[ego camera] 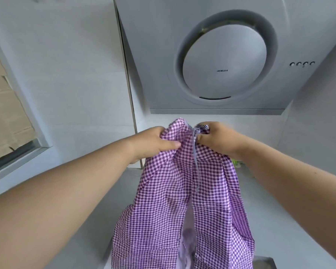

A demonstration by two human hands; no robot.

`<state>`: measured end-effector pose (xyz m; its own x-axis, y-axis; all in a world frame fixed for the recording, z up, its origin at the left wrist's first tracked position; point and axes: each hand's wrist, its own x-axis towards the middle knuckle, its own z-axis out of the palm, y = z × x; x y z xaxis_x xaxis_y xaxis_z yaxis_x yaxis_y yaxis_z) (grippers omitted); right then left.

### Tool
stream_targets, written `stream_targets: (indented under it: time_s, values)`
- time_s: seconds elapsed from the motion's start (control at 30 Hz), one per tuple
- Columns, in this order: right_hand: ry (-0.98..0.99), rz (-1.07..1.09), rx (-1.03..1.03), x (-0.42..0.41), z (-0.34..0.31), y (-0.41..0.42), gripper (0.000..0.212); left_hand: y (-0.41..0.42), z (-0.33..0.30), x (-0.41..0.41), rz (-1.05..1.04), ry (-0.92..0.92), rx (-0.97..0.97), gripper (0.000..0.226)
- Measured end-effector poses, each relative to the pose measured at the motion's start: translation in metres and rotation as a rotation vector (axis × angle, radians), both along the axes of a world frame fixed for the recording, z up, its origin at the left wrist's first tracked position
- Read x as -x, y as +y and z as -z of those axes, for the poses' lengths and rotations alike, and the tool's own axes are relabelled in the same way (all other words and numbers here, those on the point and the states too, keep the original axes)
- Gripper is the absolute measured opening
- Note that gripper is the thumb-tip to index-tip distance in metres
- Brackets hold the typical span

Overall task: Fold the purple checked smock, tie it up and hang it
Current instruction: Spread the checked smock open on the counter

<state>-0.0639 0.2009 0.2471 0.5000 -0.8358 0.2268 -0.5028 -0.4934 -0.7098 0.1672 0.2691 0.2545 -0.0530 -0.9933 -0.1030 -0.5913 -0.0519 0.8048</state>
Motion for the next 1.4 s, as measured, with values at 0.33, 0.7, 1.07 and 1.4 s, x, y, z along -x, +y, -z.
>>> stream_targets:
  time_s: [0.33, 0.7, 1.07, 1.4]
  values:
    - [-0.392, -0.149, -0.110, -0.017, 0.018, 0.012, 0.038, -0.006, 0.013, 0.037, 0.053, -0.169, 0.100, 0.029]
    - [0.119, -0.169, -0.393, 0.011, 0.098, 0.022, 0.024, -0.015, 0.018, 0.010, -0.041, -0.229, 0.032, 0.025]
    - [0.469, 0.015, -0.288, 0.053, 0.120, -0.003, 0.010, -0.008, 0.021, -0.027, -0.130, -0.300, 0.042, 0.036]
    - [0.419, 0.189, -0.056, 0.074, 0.041, -0.008, 0.053, -0.005, 0.022, 0.002, -0.030, -0.261, 0.042, 0.050]
